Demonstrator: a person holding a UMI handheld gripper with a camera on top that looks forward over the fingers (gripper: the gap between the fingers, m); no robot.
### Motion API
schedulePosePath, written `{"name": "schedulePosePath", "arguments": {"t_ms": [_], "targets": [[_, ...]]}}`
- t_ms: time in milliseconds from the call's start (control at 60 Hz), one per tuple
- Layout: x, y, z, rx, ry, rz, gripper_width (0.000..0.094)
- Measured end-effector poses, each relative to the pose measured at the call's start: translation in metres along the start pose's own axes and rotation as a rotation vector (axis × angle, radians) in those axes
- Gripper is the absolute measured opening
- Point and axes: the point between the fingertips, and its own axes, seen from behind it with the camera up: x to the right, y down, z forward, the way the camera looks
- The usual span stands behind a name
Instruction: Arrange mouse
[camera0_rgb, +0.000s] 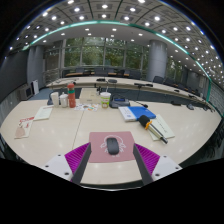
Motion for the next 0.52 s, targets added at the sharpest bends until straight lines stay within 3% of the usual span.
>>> {"name": "schedulePosePath", "arguments": {"t_ms": [233, 517], "targets": [[-0.011, 0.012, -0.116, 0.017, 0.036, -0.004, 0.0856], [-0.022, 0.025, -0.166, 0.028, 0.047, -0.028, 0.0856]]}}
